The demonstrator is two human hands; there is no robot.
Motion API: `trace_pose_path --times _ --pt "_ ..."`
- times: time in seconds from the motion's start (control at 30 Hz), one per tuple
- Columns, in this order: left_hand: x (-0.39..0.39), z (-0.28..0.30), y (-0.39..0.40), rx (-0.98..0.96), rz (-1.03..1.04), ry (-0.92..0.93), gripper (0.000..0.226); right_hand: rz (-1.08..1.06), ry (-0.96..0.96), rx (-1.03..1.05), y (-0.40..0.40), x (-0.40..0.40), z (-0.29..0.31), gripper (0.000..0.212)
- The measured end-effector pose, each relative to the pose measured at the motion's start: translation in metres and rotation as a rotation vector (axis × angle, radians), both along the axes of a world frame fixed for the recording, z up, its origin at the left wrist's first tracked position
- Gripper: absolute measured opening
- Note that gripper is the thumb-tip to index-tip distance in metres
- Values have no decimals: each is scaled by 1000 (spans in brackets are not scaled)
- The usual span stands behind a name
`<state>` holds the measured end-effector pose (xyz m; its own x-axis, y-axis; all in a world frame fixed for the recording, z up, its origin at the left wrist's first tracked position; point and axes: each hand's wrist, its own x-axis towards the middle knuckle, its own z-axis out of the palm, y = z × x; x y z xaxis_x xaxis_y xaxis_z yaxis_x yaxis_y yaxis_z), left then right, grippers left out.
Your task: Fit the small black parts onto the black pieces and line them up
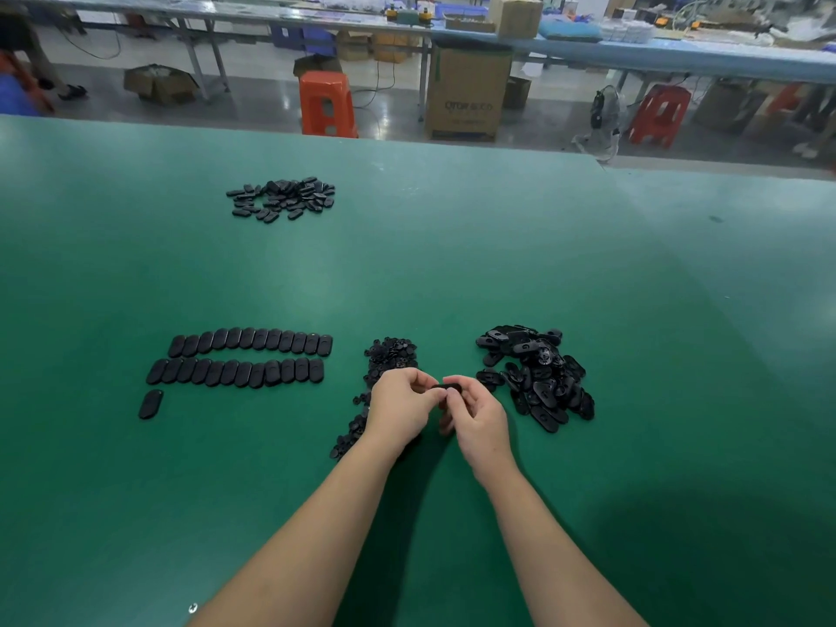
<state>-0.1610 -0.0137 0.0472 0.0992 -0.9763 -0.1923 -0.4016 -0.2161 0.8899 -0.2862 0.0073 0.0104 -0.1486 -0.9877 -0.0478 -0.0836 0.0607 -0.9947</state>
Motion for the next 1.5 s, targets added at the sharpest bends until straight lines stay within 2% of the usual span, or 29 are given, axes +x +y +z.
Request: trace_pose_path --times 0.17,0.63,0.87,1.03,1.1,1.2,1.3,1.5 --pt "0 -1 3 14 2 16 9 10 44 1 -1 0 -3 19" --pt "-8 1 3 -63 -6 -200 4 -18 3 -3 0 0 -2 17" --pt "-7 1 2 -123 -101 -259 4 -50 28 0 -1 1 -4 10" --pt "-7 -1 4 -202 -142 -383 12 -34 62 4 -2 0 -3 11" --pt "-5 -2 7 -289 -181 -496 19 -25 49 2 -1 0 -3 14" --pt "3 -3 11 -398 -227 -683 17 -27 28 2 -1 0 -2 16" --pt "29 -4 16 -417 -123 -718 17 -33 29 -1 0 1 -2 15" --pt "131 -17 31 -223 311 -668 25 0 122 1 2 1 0 14"
